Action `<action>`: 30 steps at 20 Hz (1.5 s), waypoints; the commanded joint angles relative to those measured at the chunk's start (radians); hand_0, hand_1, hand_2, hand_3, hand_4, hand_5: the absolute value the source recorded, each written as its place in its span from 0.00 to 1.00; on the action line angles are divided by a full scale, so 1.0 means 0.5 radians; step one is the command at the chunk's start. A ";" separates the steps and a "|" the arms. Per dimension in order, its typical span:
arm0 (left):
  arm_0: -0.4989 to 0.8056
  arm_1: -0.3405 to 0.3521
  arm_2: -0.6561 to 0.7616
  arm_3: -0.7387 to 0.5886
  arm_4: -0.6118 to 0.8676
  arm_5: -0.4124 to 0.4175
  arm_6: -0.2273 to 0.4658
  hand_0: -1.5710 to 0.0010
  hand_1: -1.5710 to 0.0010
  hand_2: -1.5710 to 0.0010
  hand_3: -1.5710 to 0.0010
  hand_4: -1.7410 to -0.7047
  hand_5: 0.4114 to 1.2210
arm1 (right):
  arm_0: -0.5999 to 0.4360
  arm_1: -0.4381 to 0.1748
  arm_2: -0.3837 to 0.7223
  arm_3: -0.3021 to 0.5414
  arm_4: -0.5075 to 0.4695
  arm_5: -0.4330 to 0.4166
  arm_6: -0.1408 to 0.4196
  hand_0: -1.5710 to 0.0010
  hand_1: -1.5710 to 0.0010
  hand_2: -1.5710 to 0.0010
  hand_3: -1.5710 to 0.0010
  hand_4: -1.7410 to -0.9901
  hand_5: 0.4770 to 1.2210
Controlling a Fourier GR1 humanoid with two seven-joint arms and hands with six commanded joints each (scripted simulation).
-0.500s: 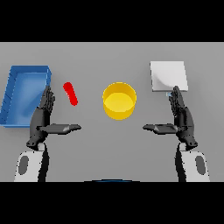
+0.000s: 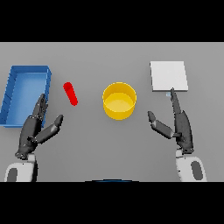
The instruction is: Pick up the red beaker and tilt it to pour out 1 green nut into yellow bowl. Pick up the yellow bowl and place it on the metallic measuring scale.
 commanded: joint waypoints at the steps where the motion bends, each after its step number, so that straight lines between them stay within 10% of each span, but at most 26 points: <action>1: -0.006 0.013 -0.006 -0.021 -0.009 -0.001 0.030 1.00 1.00 1.00 1.00 0.56 0.23 | 0.019 -0.009 0.015 -0.040 0.024 0.001 0.030 1.00 1.00 1.00 1.00 0.77 0.15; 30: -0.998 -0.074 0.080 1.213 -0.280 0.156 -0.124 1.00 1.00 1.00 1.00 0.44 0.34 | 0.016 -0.023 -0.031 -0.087 -0.127 0.100 0.025 1.00 1.00 1.00 1.00 0.63 0.22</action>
